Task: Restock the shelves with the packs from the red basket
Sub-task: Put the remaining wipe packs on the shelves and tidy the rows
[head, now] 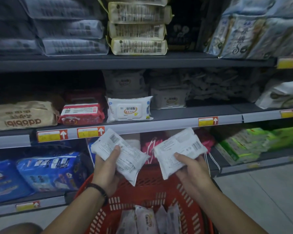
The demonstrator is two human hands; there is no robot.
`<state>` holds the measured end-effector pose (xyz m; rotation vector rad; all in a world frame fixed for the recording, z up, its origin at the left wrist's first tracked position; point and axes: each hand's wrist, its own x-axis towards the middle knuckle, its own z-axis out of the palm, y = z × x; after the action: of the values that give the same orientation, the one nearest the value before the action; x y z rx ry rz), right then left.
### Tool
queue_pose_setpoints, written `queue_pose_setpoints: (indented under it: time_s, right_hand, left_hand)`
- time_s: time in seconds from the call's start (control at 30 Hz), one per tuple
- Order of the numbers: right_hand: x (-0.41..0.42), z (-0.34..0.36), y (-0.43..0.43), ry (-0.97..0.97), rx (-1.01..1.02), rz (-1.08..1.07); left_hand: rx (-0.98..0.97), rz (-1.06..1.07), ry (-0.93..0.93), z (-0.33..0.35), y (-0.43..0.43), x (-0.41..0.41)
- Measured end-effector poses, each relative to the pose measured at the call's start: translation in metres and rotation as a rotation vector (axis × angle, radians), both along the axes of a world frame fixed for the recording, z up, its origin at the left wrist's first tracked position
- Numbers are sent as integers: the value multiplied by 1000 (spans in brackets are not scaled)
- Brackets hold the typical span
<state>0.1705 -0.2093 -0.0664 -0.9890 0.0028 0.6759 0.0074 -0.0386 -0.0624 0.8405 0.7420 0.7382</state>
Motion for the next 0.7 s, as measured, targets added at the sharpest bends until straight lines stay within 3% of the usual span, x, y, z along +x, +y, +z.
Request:
queue_pose_setpoints:
  time_s: [0.1,0.23,0.4,0.53,0.7]
  right_hand:
    - [-12,0,10,94,71,67]
    - [-38,-2,26,-19,39,189]
    - [-47,1,31,-219,-285,270]
    - [-32,3,29,-24,-428,268]
    - [-19,22,31,257,-287,459]
  left_hand:
    - [-32,-21,-16,-8,-10,3]
    - [-38,-216,-93,-10,-25,12]
    - [131,-109,-33,-11,-16,10]
    - [465,-8,148,-2,-4,3]
    - [706,-121,124,4,-14,1]
